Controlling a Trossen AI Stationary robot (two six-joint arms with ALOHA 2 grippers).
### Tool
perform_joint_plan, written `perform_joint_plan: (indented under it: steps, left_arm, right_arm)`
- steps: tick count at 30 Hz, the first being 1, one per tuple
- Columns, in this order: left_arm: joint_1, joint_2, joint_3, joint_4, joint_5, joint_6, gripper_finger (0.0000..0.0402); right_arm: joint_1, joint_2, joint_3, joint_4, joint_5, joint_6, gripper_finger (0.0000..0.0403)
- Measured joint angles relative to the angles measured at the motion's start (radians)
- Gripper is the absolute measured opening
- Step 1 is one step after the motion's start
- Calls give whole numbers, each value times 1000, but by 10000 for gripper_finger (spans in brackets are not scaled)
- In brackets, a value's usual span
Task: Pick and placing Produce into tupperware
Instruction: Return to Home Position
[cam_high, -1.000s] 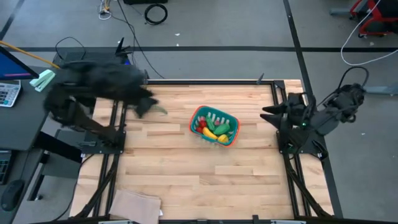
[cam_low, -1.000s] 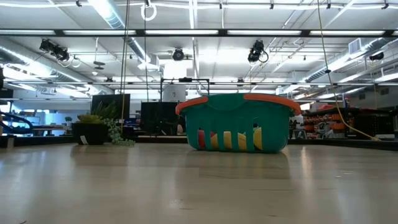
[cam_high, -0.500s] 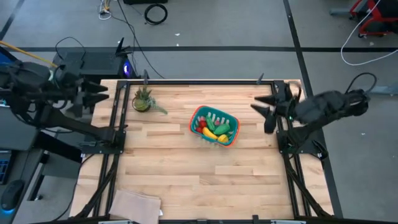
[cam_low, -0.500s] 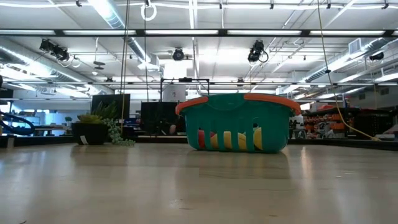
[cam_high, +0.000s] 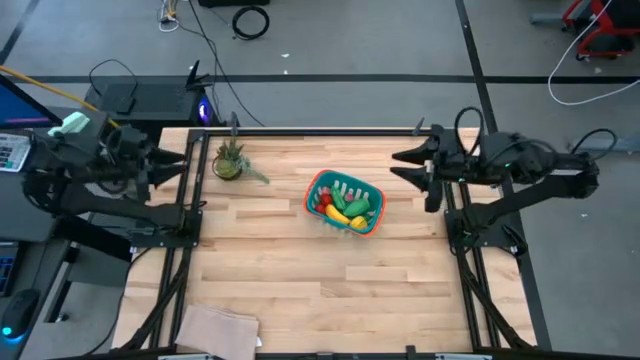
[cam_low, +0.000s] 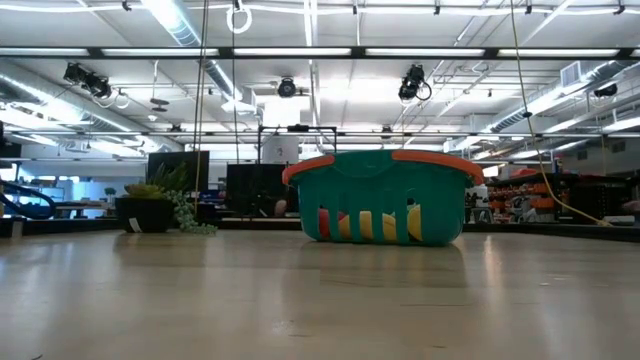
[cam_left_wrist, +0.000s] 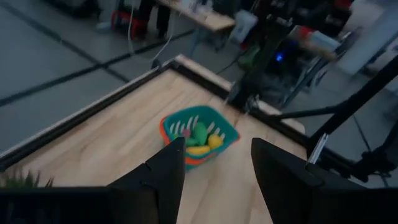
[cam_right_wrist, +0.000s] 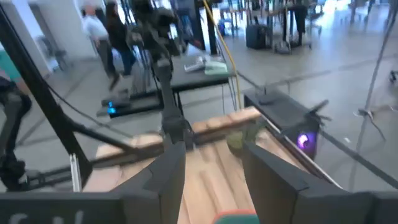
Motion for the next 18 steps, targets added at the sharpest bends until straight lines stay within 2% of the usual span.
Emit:
perform_joint_plan:
  steps: [2, 5, 8, 13, 18]
  left_arm:
    - [0, -55, -88, 71, 1, 15, 190]
    - [0, -125, -205, 137, 1, 10, 190]
    - [0, -190, -298, 215, 2, 13, 190]
    - [0, -289, -392, 267, 1, 14, 190]
    - [0, -394, -419, 263, 0, 15, 190]
  right_arm:
    - [0, -10, -98, 156, -17, -41, 166]
    - [-10, -20, -293, 493, -51, -111, 166]
    - [-52, -41, -445, 677, -93, -77, 166]
    - [-95, -156, -583, 676, -117, 46, 166]
    - [-96, -314, -612, 657, -111, -45, 166]
